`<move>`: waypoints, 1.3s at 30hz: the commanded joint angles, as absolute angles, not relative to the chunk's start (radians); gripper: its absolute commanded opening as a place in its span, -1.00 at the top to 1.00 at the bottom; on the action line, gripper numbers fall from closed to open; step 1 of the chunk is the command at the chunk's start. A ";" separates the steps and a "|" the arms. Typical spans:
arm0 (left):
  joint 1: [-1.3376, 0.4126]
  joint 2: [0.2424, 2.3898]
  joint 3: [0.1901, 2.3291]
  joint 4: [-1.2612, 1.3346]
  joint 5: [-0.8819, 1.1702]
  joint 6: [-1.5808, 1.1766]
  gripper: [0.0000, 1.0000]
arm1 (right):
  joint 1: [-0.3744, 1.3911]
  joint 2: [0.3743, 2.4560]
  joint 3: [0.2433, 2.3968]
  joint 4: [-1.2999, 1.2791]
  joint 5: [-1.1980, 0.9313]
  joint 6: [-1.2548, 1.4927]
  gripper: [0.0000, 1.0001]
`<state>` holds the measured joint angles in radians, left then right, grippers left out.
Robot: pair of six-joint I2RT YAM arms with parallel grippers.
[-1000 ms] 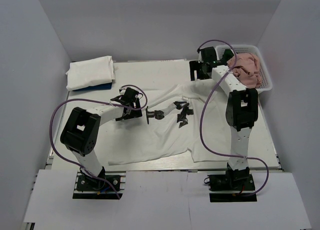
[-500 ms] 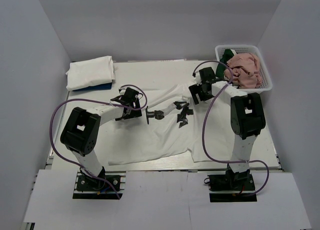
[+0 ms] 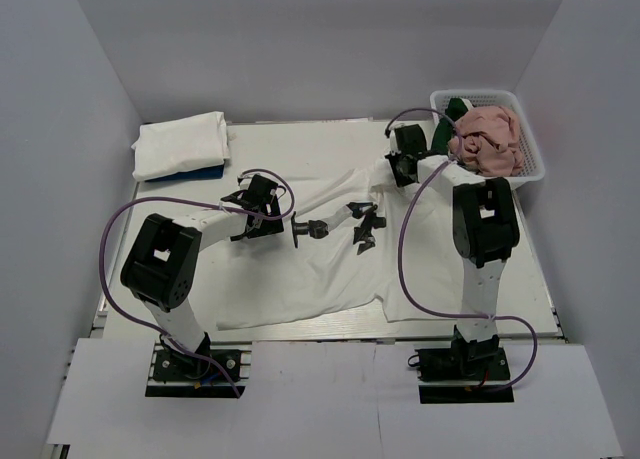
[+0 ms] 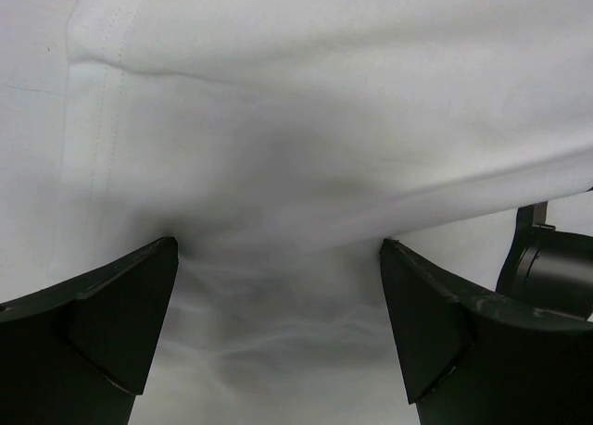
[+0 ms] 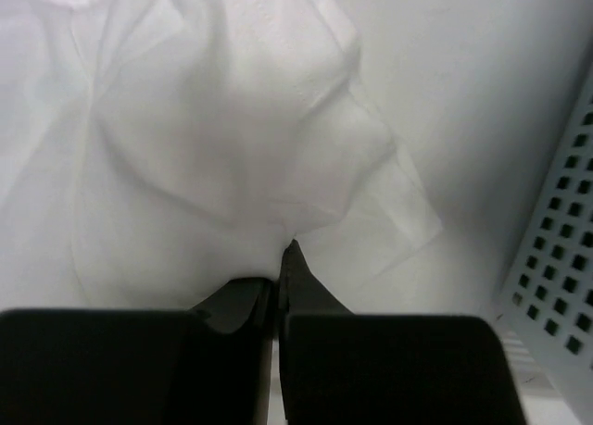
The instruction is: Fold and stack the t-shirts
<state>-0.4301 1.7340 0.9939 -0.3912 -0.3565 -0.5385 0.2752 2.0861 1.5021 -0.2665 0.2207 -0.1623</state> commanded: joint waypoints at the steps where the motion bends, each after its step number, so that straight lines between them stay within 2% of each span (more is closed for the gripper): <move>1: -0.420 1.753 0.959 -0.463 -0.399 -0.515 -0.99 | 0.284 2.048 1.595 -0.238 0.254 -0.152 0.99; 6: -0.420 1.764 0.959 -0.463 -0.419 -0.515 -0.99 | 0.287 2.023 1.621 -0.249 0.463 -0.248 0.96; 11: -0.420 1.775 0.968 -0.463 -0.419 -0.515 -0.99 | 0.290 2.086 1.715 -0.178 0.505 -0.379 0.91; 14: -0.420 1.775 0.980 -0.474 -0.419 -0.515 -0.99 | 0.293 2.146 1.758 -0.011 0.576 -0.504 0.85; 15: -0.420 1.775 0.980 -0.483 -0.419 -0.515 -0.99 | 0.293 2.178 1.769 0.150 0.633 -0.559 0.72; 18: -0.420 1.775 0.980 -0.483 -0.410 -0.515 -0.99 | 0.301 2.290 1.825 0.324 0.666 -0.763 0.59; 19: -0.420 1.784 0.980 -0.473 -0.410 -0.515 -0.99 | 0.305 2.308 1.836 0.328 0.629 -0.785 0.18; 20: -0.420 1.784 0.980 -0.472 -0.399 -0.515 -0.99 | 0.328 2.327 1.900 0.286 0.609 -0.802 0.00; 21: -0.420 1.784 0.980 -0.472 -0.399 -0.515 -0.99 | 0.333 2.363 1.917 0.267 0.589 -0.834 -0.08; 23: -0.420 1.795 0.980 -0.472 -0.390 -0.515 -0.99 | 0.374 2.359 1.893 0.265 0.514 -0.835 -0.38; 25: -0.420 1.795 0.980 -0.472 -0.390 -0.515 -0.99 | 0.364 2.341 1.905 0.201 0.436 -0.720 -0.80; 32: -0.420 1.718 1.014 -0.485 -0.387 -0.493 -0.99 | 0.359 2.172 1.910 0.005 0.430 -0.353 -0.80; 37: -0.420 1.631 1.078 -0.436 -0.310 -0.456 -0.99 | 0.334 1.978 1.691 -0.242 0.373 0.039 -0.80; 39: -0.420 1.621 1.119 -0.414 -0.298 -0.443 -0.99 | 0.327 1.921 1.597 -0.304 0.278 0.160 -0.80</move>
